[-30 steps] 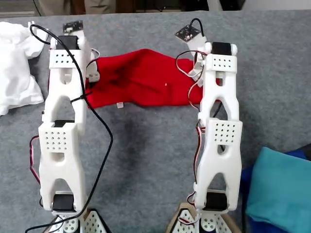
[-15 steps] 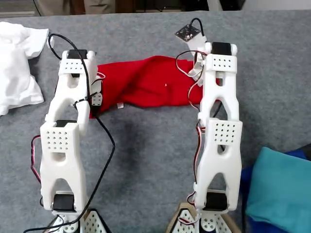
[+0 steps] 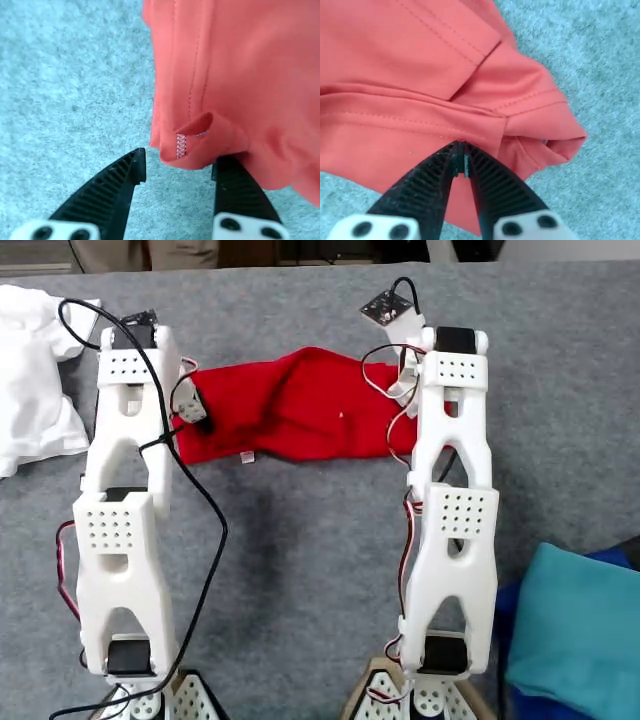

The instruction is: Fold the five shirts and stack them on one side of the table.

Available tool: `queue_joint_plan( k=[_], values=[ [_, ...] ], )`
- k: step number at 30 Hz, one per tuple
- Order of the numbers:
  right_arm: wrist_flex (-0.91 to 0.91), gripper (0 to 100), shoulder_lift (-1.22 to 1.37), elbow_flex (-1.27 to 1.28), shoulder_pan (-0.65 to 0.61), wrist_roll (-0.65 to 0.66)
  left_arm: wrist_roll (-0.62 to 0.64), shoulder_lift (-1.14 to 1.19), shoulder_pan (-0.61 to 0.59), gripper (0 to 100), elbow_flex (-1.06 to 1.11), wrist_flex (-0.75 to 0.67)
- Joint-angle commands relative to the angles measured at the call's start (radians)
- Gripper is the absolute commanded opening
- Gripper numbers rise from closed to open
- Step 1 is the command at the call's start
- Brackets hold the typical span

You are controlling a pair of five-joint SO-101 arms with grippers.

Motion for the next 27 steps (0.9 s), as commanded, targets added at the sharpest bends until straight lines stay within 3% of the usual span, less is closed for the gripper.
queue_joint_plan(
  k=[1, 9, 12, 15, 19, 23, 27],
  values=[
    [-0.009, 3.2, -0.004, -0.059, -0.004, 0.005, 0.006, -0.025, -0.006, 23, -0.075, 0.028],
    [0.011, 3.2, -0.018, -0.076, -0.004, 0.002, -0.069, -0.036, -0.068, 22, -0.083, 0.04],
    [0.089, 3.2, -0.053, -0.163, -0.004, -0.044, -0.123, -0.094, -0.103, 9, -0.074, 0.04],
    [0.21, 3.3, -0.107, -0.308, -0.021, -0.107, -0.285, -0.193, -0.095, 2, -0.035, 0.041],
    [0.269, 3.3, -0.177, -0.501, -0.122, -0.21, -0.278, -0.383, -0.126, 2, 0.063, 0.041],
    [0.25, 3.4, -0.2, -0.545, -0.255, -0.23, -0.278, -0.542, -0.166, 2, 0.221, 0.041],
    [0.219, 3.4, -0.179, -0.526, -0.403, -0.305, -0.259, -0.641, -0.318, 2, 0.331, 0.037]
  ],
)
